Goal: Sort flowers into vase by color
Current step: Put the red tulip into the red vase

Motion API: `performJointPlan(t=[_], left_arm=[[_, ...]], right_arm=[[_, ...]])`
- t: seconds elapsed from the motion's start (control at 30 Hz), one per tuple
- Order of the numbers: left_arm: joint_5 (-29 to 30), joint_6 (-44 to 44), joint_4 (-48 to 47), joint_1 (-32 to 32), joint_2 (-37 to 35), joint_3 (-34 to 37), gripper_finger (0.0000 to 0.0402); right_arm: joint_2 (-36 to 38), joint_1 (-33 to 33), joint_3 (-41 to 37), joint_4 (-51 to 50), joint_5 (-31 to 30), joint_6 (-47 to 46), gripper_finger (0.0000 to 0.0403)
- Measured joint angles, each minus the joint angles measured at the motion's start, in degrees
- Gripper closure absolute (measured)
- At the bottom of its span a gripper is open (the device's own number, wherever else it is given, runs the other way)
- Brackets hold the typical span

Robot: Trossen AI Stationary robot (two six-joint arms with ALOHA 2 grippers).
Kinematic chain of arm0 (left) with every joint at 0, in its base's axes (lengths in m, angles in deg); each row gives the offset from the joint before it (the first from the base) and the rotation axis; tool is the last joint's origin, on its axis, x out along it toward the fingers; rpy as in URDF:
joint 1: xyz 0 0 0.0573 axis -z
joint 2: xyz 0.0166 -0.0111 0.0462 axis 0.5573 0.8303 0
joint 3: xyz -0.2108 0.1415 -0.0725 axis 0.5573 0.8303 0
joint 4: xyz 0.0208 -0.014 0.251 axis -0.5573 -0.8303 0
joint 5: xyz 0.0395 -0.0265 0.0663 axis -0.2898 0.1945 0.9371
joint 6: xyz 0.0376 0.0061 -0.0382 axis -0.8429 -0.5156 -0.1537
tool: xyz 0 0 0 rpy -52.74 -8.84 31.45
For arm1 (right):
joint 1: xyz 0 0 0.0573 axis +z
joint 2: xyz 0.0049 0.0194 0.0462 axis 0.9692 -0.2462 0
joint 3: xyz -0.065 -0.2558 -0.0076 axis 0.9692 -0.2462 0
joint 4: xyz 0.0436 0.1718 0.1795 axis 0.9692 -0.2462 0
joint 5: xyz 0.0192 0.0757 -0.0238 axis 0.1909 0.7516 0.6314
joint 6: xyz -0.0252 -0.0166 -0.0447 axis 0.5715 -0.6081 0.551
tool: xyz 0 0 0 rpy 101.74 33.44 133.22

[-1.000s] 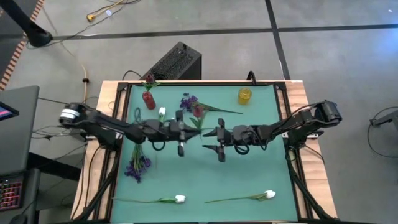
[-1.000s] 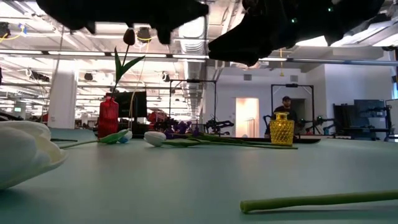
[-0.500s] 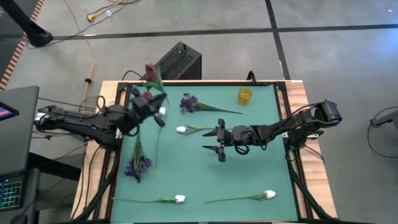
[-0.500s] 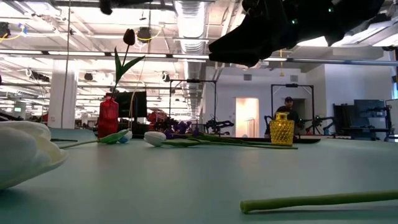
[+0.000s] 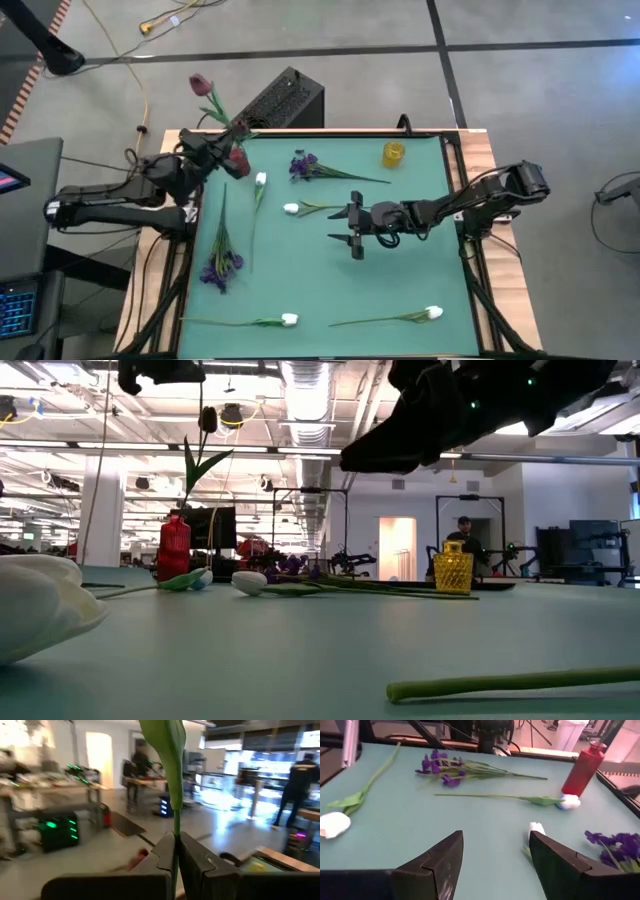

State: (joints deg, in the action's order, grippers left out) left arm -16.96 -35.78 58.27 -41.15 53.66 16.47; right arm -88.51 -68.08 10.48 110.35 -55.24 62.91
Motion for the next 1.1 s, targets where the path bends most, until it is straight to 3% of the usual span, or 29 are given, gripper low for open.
performJointPlan(t=[0.1,0.23,0.63,1.1], left_arm=[[-0.58,2.35,-4.91,-0.64,-2.35,0.00,0.0401],[3.60,2.68,-8.18,-1.82,-3.94,0.00,0.0401],[4.26,0.30,-8.83,-10.96,-1.28,0.00,0.0401],[-11.75,7.53,-11.63,-28.01,1.02,0.00,0.0401]], right_arm=[[0.00,-1.12,0.00,-0.93,-0.02,-0.02,0.0148],[0.00,-2.50,0.00,-0.91,-0.02,-0.02,0.0148],[0.00,-3.70,0.00,-1.25,0.02,-0.46,0.0148],[0.00,-3.63,0.00,-4.44,0.11,-0.51,0.0148]])
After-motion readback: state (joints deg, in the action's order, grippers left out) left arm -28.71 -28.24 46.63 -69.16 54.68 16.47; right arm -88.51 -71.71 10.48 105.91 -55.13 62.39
